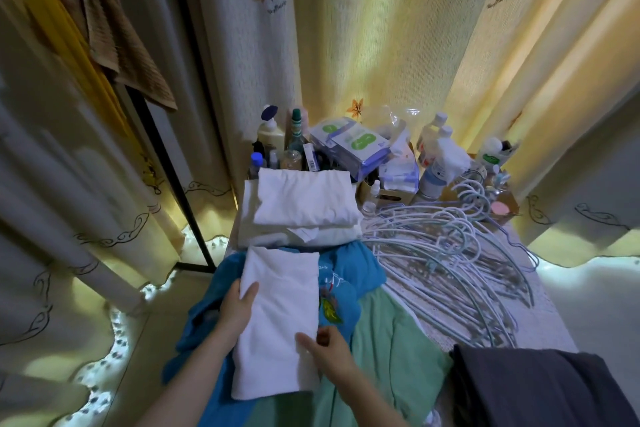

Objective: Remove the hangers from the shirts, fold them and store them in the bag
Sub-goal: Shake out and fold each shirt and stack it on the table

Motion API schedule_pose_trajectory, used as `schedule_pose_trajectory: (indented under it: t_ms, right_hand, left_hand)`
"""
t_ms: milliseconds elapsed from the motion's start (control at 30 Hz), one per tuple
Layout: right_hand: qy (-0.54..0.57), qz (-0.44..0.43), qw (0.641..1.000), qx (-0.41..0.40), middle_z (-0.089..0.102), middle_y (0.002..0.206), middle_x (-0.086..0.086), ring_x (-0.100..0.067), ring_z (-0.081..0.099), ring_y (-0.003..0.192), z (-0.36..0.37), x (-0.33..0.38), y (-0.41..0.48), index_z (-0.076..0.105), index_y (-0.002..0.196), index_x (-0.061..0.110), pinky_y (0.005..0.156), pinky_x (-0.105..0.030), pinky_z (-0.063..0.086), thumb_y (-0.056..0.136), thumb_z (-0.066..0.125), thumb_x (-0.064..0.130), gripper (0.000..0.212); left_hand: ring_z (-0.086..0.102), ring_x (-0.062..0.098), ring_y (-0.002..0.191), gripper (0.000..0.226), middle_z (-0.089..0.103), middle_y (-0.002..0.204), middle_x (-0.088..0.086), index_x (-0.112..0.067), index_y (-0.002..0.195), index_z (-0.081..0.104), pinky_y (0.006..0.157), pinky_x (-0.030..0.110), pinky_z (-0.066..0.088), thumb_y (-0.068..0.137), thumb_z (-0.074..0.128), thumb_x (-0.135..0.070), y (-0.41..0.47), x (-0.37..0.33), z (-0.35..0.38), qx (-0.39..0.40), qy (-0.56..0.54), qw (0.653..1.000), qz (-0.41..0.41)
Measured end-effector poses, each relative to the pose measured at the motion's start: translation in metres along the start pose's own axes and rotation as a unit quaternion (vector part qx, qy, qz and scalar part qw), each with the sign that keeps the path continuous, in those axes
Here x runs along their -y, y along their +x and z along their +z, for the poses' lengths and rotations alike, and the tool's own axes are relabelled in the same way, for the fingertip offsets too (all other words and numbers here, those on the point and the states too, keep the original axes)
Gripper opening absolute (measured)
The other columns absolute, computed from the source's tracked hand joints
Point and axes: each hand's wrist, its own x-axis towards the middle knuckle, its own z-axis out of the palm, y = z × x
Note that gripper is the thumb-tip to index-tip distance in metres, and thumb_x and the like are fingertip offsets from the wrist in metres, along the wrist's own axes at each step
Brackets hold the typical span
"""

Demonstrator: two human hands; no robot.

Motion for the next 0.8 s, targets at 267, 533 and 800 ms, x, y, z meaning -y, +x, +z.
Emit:
schedule_pose_trajectory:
  t_ms: [267,533,800]
  right_hand:
    - [-0.046,-0.083,0.991,0.099,0.065,0.100,0.003,-0.003,0.059,0.081,-0.015,0.030,-0.017,0.063,0.107,0.017,0.069,-0.011,0.047,0.078,0.071,0.011,0.030]
    - [-0.265,-0.280,0.905,0.179,0.061,0.100,0.002,-0.006,0.056,0.094,-0.166,0.076,-0.067,0.060,0.107,0.015,0.085,-0.025,0.045,0.079,0.061,0.010,0.028]
    - [-0.218,-0.159,0.956,-0.118,0.064,0.073,0.003,-0.011,0.056,0.065,-0.355,0.031,-0.092,0.067,0.085,0.026,0.057,-0.016,0.045,0.063,0.088,0.025,0.030]
  left_hand:
    - [0.033,0.030,0.132,0.106,0.029,0.146,0.012,-0.012,0.145,0.025,0.105,0.046,0.037,0.061,0.089,-0.027,0.007,-0.028,-0.009,-0.016,0.141,0.980,0.137]
    - [0.043,-0.006,0.123,0.105,0.045,0.133,-0.030,-0.056,0.126,0.043,0.106,0.022,0.037,0.032,0.087,-0.065,-0.030,-0.081,0.017,0.330,0.273,0.872,0.236]
    - [0.064,0.007,0.092,0.032,0.066,0.104,-0.006,-0.016,0.108,0.058,0.070,0.009,0.048,0.081,0.074,-0.016,-0.112,-0.094,0.172,0.385,0.109,0.903,0.157]
